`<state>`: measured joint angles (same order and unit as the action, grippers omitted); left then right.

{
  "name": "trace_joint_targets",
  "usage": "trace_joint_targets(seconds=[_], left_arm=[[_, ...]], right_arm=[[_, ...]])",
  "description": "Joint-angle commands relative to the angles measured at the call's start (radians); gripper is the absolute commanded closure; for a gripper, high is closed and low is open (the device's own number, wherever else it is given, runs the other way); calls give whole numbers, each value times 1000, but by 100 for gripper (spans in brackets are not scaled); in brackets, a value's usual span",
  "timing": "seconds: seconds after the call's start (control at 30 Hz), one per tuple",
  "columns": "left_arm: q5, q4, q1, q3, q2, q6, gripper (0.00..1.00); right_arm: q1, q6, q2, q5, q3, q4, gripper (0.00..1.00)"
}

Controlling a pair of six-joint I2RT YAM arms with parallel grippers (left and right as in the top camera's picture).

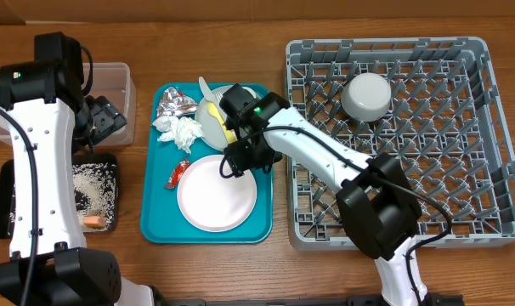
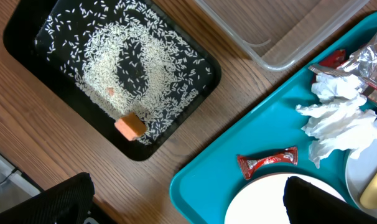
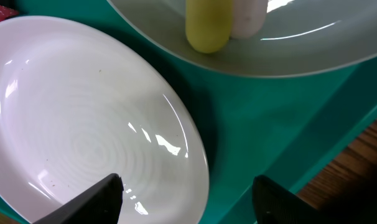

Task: Sort waste into correct bins and load items into the dishwasher rack
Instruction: 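Move the right gripper to the white plate's rim on the teal tray, then grasp the white plate rim with the right gripper and lift it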

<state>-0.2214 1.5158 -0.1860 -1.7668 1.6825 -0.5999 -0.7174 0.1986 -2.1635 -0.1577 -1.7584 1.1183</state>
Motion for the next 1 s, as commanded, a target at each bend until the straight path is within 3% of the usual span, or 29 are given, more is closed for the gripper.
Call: trace_joint_targets(seconds=[0.0,0.37,0.43,0.6,0.63,0.8,0.97], left_arm=[[-14,1,-2,-22,-9,9,0],[-14,2,-2,-22,-9,9,0],[-14,1,-2,-22,-9,9,0],[-14,1,-2,-22,-9,10,0],[-14,1,-2,-22,-9,10,0],[-14,2,-2,-22,-9,9,0],[-14,1,-2,-22,-9,10,0]], right_arm=[[-31,15,-9,-4,28,-30,30],[-53,102,-10,156,116,-137,30],[-54,102,-10,156,116,-137,38],[-55,117,-10,143,116,-138,76],[-56,117,-10,130,116,-140,80],[-56,117,-10,104,116,-140,96],[-53,126,-10,103,98,-122,96]])
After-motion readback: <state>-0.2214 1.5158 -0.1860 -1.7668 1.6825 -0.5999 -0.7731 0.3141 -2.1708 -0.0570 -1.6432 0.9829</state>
